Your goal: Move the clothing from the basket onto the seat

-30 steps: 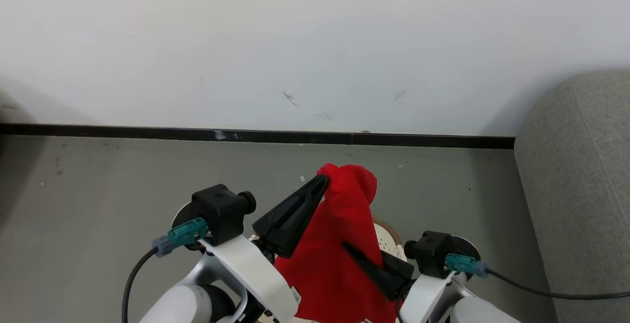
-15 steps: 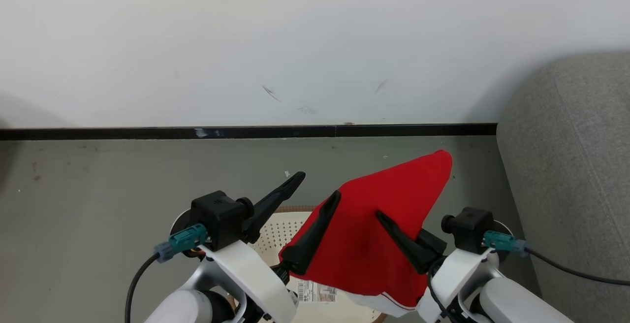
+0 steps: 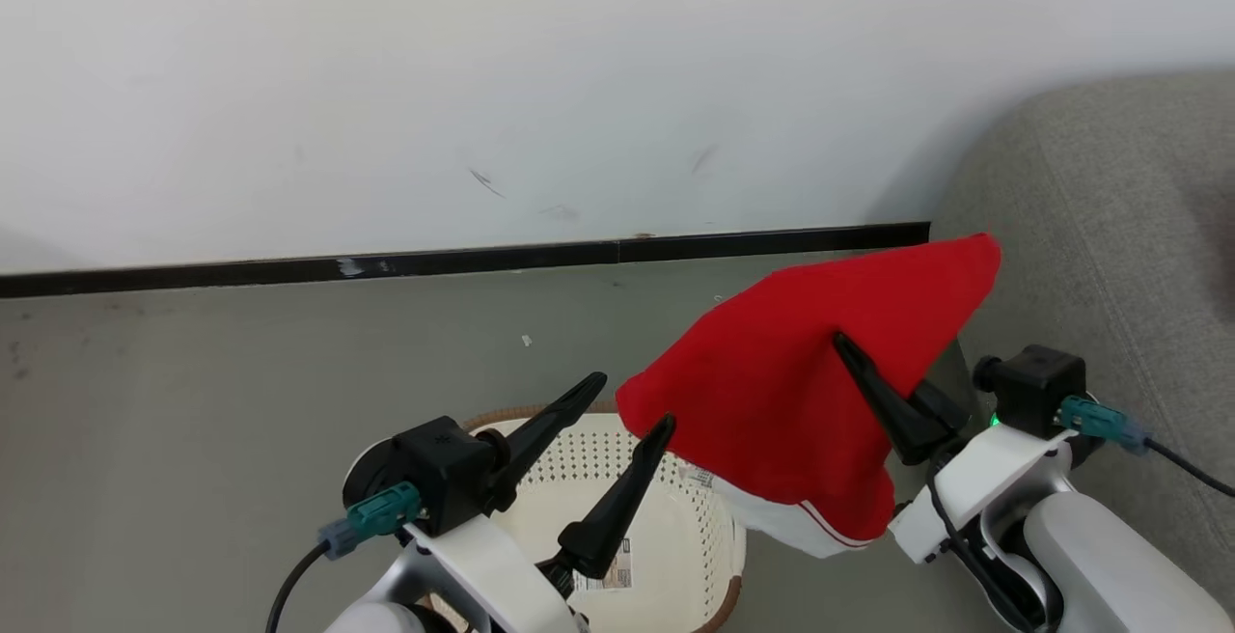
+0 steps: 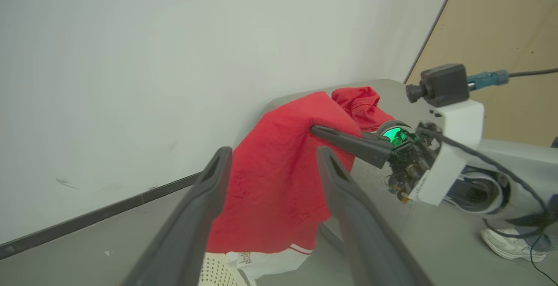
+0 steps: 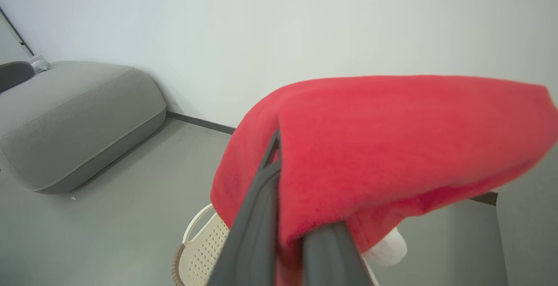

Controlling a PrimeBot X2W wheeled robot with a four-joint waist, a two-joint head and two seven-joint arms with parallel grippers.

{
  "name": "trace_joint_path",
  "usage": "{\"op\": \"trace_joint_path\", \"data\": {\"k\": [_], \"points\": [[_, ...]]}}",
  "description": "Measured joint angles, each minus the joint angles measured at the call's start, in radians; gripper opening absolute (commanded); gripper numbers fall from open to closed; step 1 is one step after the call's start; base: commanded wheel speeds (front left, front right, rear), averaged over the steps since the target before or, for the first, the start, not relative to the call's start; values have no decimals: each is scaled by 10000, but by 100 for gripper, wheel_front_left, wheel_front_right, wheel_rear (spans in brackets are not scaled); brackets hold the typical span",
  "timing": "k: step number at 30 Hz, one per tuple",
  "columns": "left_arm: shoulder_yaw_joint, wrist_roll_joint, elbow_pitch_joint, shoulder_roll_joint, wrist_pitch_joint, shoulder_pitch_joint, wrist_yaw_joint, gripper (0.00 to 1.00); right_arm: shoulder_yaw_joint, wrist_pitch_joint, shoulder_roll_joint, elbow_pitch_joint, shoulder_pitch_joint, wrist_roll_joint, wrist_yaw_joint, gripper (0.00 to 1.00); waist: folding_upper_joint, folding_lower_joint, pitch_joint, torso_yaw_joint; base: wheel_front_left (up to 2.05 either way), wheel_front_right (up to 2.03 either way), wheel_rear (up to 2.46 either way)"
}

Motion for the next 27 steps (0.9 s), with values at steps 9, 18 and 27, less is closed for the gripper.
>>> {"op": "trace_joint_path", "data": {"k": [9, 18, 27], "points": [[-290, 88, -8, -82, -265, 3, -224, 100, -759, 0, -82, -245, 404, 35, 0, 0, 0, 0, 4, -495, 0, 0, 0], [-477, 92, 31, -155, -424, 72, -345, 100, -1674, 0, -134, -410, 1121, 286, 0, 0, 0, 0, 52, -1091, 0, 0, 0], [-550, 222, 67, -146, -439, 105, -347, 100, -2654, 0, -228, -706, 1607, 464, 0, 0, 0, 0, 195, -1722, 0, 0, 0]]}}
